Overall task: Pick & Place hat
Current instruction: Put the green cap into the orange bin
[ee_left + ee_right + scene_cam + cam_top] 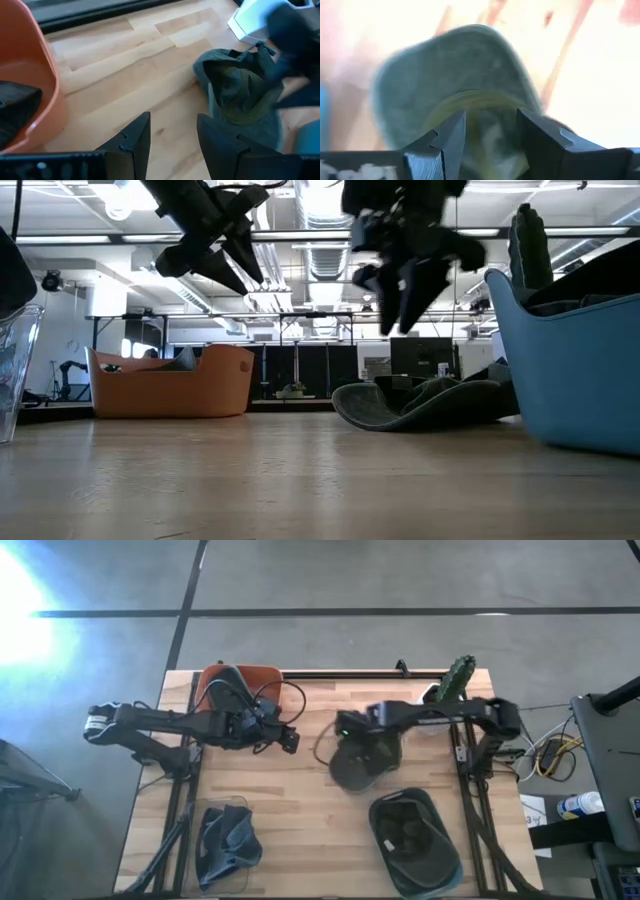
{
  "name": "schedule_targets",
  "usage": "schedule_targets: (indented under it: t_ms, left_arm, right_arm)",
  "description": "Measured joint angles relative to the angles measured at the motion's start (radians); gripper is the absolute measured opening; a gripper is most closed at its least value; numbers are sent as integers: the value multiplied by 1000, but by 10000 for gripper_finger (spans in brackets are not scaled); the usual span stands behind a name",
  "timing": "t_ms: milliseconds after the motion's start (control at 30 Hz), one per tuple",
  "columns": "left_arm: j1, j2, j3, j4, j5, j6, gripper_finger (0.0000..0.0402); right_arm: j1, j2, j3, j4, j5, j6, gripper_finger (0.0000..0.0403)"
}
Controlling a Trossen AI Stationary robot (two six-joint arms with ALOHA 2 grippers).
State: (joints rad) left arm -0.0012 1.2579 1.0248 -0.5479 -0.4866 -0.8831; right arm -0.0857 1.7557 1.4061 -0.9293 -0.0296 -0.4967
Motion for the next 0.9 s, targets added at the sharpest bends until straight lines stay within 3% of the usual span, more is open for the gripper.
schedule_targets:
  t_ms: [133, 333, 567, 900]
  left_arm:
    - [-33, -19, 0, -51, -12, -82, 153]
    - [-141, -139, 0, -265, -222, -282, 153]
    - [-229, -243, 0, -380, -283, -367, 153]
    - [-252, -226, 0, -377, -305, -368, 153]
  right_arm:
    - [-32, 143, 137, -81, -1, -59, 173]
    - [-56, 236, 244, -81, -6, -50, 171]
    - [-67, 259, 221, -41, 1, -134, 171]
    - [-77, 265, 172, 8, 4, -244, 173]
